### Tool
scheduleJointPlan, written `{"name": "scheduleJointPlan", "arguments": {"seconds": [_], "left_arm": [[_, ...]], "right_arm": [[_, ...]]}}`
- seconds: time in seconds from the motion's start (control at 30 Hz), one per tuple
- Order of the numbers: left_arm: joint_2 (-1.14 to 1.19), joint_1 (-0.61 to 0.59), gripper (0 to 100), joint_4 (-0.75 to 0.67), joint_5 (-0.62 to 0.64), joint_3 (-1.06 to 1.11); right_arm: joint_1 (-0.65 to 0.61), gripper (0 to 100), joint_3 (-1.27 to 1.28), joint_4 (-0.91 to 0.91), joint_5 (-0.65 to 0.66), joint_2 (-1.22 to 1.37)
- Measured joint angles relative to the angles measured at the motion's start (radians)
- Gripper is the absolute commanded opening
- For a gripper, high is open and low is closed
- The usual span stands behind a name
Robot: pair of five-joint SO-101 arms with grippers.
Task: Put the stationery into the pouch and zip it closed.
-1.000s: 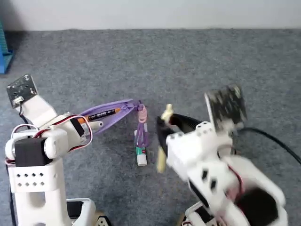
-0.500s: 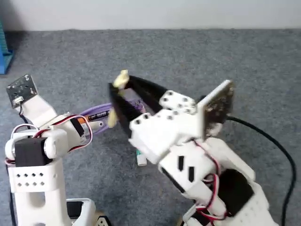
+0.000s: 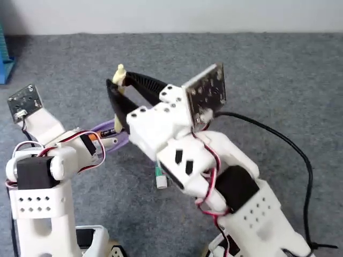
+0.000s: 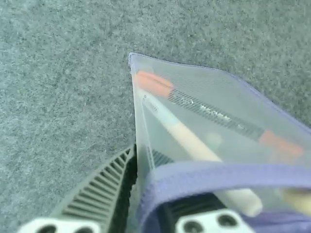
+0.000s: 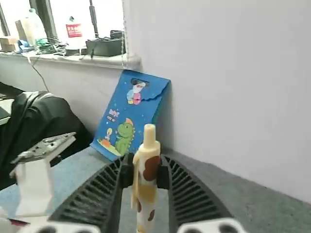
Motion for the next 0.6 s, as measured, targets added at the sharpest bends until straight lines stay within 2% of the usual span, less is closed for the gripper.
{"name": "scheduleJointPlan", "arguments": {"seconds": [0.2,0.4,0.6], "left_arm": [[0.0,0.0,1,0.0,0.0,0.0],[0.0,0.0,1,0.0,0.0,0.0],[0.0,-0.002,1,0.0,0.0,0.0]], "right_arm": [[0.02,1.6,0.04,0.046,0.0,0.018],[0.015,18.8,0.02,0.218,-0.078,0.011],[0.017,20.5,-0.02,0.348,-0.094,-0.018]]}}
